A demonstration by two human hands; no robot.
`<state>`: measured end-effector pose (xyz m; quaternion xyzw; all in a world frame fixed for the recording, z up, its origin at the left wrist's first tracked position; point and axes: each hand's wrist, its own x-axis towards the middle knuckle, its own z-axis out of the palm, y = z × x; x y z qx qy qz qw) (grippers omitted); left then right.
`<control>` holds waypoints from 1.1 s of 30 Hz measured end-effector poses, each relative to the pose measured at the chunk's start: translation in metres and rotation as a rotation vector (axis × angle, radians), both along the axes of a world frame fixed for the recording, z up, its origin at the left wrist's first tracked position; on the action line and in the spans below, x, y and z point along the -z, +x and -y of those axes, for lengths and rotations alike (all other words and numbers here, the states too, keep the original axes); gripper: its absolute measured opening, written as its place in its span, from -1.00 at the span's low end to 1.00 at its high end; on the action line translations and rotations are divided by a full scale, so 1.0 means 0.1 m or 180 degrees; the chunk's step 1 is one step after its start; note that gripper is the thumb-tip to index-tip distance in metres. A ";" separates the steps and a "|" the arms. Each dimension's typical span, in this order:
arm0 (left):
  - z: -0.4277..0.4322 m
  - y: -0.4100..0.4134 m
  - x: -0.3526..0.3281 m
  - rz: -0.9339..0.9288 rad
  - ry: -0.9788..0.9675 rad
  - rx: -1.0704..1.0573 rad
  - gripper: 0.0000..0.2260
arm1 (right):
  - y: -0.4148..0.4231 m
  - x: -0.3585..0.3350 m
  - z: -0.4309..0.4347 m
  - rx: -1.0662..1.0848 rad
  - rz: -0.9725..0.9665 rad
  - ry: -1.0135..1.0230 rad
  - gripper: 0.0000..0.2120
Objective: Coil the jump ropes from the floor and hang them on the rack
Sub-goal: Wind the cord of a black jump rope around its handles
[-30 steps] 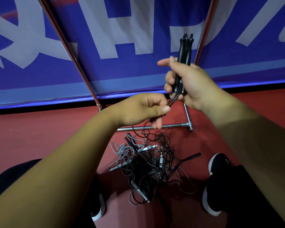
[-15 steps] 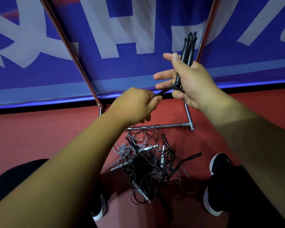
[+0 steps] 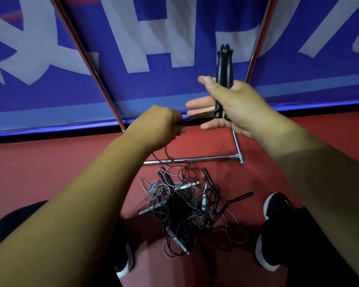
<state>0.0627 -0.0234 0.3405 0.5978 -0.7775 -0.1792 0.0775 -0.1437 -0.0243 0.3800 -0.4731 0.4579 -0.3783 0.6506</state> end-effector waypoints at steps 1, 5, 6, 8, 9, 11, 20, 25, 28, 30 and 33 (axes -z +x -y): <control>0.01 0.01 0.01 0.0051 -0.0221 -0.0122 -0.87 | 0.00 0.00 0.00 -0.0033 -0.0041 0.0043 -0.52; 0.04 0.06 -0.01 -0.0390 -0.0707 -0.0646 -0.80 | -0.05 -0.03 0.01 -0.0279 -0.0127 0.0211 -0.62; 0.04 0.07 -0.03 -0.0586 -0.0726 -0.0706 -0.82 | -0.06 -0.03 0.00 -0.0392 -0.0223 0.0220 -0.63; 0.05 0.09 -0.06 -0.0963 -0.0721 -0.0741 -0.89 | -0.07 -0.02 -0.02 -0.0682 -0.0360 0.0282 -0.66; 0.05 0.09 -0.07 -0.1133 -0.0707 -0.0742 -0.90 | -0.08 -0.01 -0.04 -0.0842 -0.0400 0.0336 -0.66; 0.07 0.09 -0.10 -0.1442 -0.0646 -0.0738 -0.90 | -0.08 -0.01 -0.07 -0.1238 -0.0484 0.0425 -0.64; 0.00 0.13 -0.22 -0.2411 0.0948 0.0435 -0.85 | 0.07 0.13 -0.23 -0.3398 -0.1963 0.0349 -0.47; -0.07 0.02 -0.30 -0.2173 0.1129 0.0596 -0.83 | 0.17 0.37 -0.29 -0.3095 -0.1974 0.1124 -0.70; -0.08 0.02 -0.38 -0.1533 0.0936 0.0804 -0.81 | 0.17 0.40 -0.27 -0.2824 -0.2335 0.1284 -0.75; -0.12 0.00 -0.43 -0.1057 0.0780 0.0956 -0.80 | 0.16 0.41 -0.26 -0.2482 -0.2462 0.1302 -0.75; -0.18 -0.02 -0.47 -0.0364 0.0495 0.1186 -0.83 | 0.16 0.46 -0.21 -0.1962 -0.2504 0.1260 -0.75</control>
